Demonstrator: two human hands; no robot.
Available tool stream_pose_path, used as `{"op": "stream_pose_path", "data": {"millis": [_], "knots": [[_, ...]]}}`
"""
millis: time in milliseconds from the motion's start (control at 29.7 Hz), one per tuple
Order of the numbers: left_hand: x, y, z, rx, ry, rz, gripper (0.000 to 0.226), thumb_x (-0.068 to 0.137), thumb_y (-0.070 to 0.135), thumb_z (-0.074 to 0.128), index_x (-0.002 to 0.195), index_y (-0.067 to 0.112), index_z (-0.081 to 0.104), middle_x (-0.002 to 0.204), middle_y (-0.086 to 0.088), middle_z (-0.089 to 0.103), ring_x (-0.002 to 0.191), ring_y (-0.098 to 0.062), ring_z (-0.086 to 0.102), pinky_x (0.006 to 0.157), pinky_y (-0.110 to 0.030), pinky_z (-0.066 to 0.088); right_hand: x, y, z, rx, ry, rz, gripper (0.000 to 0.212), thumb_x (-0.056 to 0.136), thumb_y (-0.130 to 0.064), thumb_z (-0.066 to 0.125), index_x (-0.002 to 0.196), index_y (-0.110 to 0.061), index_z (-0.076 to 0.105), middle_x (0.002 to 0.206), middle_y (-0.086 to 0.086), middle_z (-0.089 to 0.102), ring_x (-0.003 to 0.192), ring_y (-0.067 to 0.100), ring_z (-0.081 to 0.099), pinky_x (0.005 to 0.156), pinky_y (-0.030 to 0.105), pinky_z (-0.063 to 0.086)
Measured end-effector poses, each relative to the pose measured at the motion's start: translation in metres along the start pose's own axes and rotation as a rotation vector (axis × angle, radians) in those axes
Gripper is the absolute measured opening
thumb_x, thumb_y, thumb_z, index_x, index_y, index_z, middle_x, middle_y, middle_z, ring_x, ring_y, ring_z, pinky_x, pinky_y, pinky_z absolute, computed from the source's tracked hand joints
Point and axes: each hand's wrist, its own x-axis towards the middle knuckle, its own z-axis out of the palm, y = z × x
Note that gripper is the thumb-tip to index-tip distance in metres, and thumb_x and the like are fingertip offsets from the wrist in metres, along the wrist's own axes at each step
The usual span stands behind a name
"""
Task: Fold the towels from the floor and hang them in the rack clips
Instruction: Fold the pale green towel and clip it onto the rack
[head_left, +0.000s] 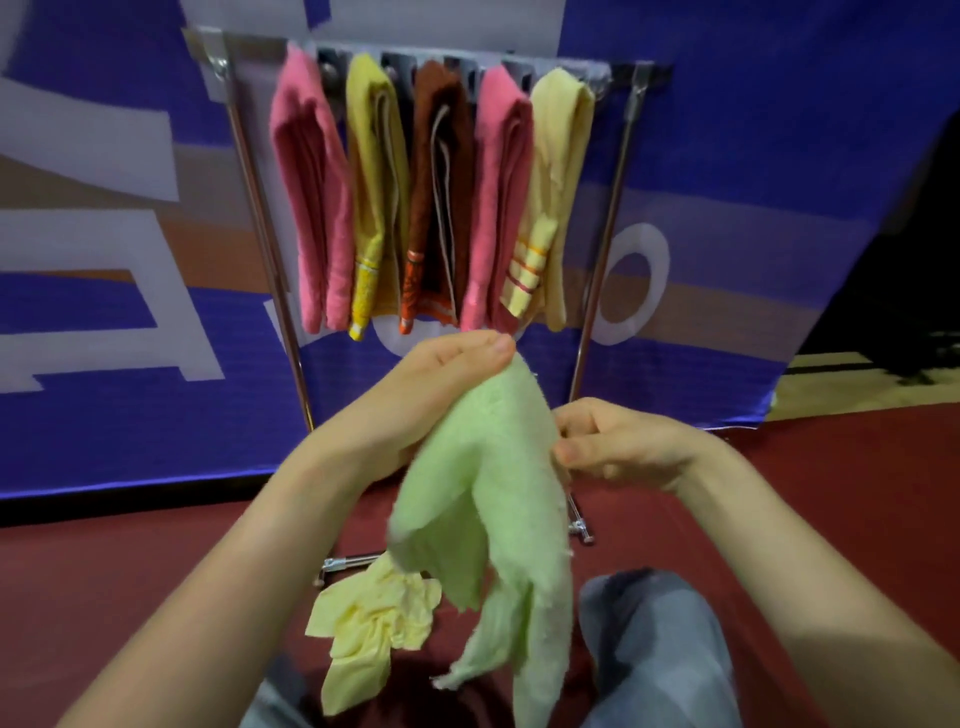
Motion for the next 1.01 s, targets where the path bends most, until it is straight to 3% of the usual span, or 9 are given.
{"op": "stream_pose_path", "data": {"millis": [101, 303, 404, 572, 673, 740, 807, 908, 1009], "knots": [[0.002, 0.010, -0.010, -0.033, 0.066, 0.012, 0.030, 0.068, 0.032, 0.047, 0.044, 0.024, 0.063, 0.043, 0.009, 0.056, 0.042, 0.002, 0.052, 0.045, -0.010, 0.044, 0.006, 0.022, -0.003, 0.014, 0.042, -0.024, 0.048, 0.052, -0.053, 0.079, 0.085, -0.019, 0.074, 0.078, -0.011, 0.073, 0.076, 0.001, 0.065, 0.073, 0.015, 0.050], [0.008, -0.001, -0.044, -0.029, 0.163, -0.195, 0.039, 0.083, 0.029, 0.052, 0.050, 0.023, 0.072, 0.051, 0.006, 0.067, 0.051, -0.001, 0.062, 0.053, -0.013, 0.049, 0.010, -0.001, -0.003, 0.244, 0.123, -0.231, 0.045, 0.049, -0.046, 0.083, 0.083, -0.017, 0.075, 0.072, -0.007, 0.073, 0.066, 0.003, 0.068, 0.059, 0.014, 0.051], [0.019, -0.002, -0.039, 0.082, -0.119, -0.306, 0.047, 0.076, 0.064, 0.046, 0.066, 0.026, 0.073, 0.047, 0.013, 0.059, 0.046, 0.002, 0.054, 0.049, -0.014, 0.041, 0.017, -0.021, -0.011, 0.209, 0.187, -0.266, 0.047, 0.049, -0.047, 0.083, 0.085, -0.017, 0.074, 0.077, -0.005, 0.074, 0.071, 0.005, 0.068, 0.062, 0.016, 0.053], [0.037, 0.007, -0.030, 0.108, -0.327, -0.217, 0.046, 0.066, 0.070, 0.056, 0.062, 0.027, 0.071, 0.052, 0.016, 0.059, 0.055, 0.005, 0.055, 0.062, -0.016, 0.046, 0.015, -0.039, -0.018, 0.183, 0.211, -0.254, 0.032, 0.057, -0.034, 0.075, 0.082, -0.013, 0.075, 0.067, -0.005, 0.072, 0.061, 0.002, 0.066, 0.055, 0.013, 0.050], [0.053, 0.016, -0.027, 0.030, -0.353, -0.180, 0.034, 0.068, 0.060, 0.064, 0.077, 0.029, 0.075, 0.079, 0.011, 0.073, 0.079, 0.000, 0.067, 0.072, -0.015, 0.052, 0.005, -0.053, -0.022, 0.236, 0.260, -0.272, 0.024, 0.052, -0.023, 0.061, 0.065, -0.007, 0.073, 0.044, -0.003, 0.063, 0.040, 0.000, 0.058, 0.041, 0.009, 0.044], [0.065, 0.021, -0.023, -0.018, -0.301, -0.179, 0.029, 0.080, 0.043, 0.054, 0.078, 0.023, 0.075, 0.075, 0.006, 0.074, 0.072, -0.002, 0.068, 0.064, -0.014, 0.053, 0.001, -0.061, -0.029, 0.245, 0.314, -0.293, 0.023, 0.050, -0.019, 0.057, 0.063, -0.004, 0.068, 0.033, -0.002, 0.054, 0.031, -0.001, 0.051, 0.034, 0.008, 0.039], [0.081, 0.027, -0.017, -0.059, -0.247, -0.169, 0.034, 0.074, 0.040, 0.048, 0.074, 0.018, 0.074, 0.063, 0.006, 0.072, 0.058, -0.002, 0.066, 0.052, -0.013, 0.049, -0.002, -0.067, -0.039, 0.203, 0.350, -0.274, 0.013, 0.069, -0.011, 0.051, 0.072, -0.007, 0.063, 0.032, -0.003, 0.052, 0.031, -0.001, 0.050, 0.036, 0.008, 0.038], [0.111, 0.036, -0.009, -0.049, -0.237, -0.141, 0.036, 0.067, 0.045, 0.046, 0.065, 0.020, 0.072, 0.053, 0.008, 0.065, 0.050, -0.004, 0.059, 0.051, -0.017, 0.044, -0.001, -0.066, -0.071, 0.164, 0.420, -0.279, 0.047, 0.087, -0.014, 0.039, 0.052, -0.014, 0.069, 0.040, -0.006, 0.059, 0.040, -0.002, 0.056, 0.042, 0.009, 0.042], [0.139, 0.044, -0.005, -0.024, -0.247, -0.124, 0.039, 0.068, 0.050, 0.047, 0.063, 0.021, 0.072, 0.053, 0.008, 0.062, 0.051, -0.006, 0.055, 0.053, -0.019, 0.038, 0.000, -0.072, -0.093, 0.157, 0.462, -0.323, 0.023, 0.064, -0.034, 0.056, 0.070, -0.023, 0.076, 0.069, -0.008, 0.073, 0.065, 0.000, 0.067, 0.060, 0.014, 0.052]]}}
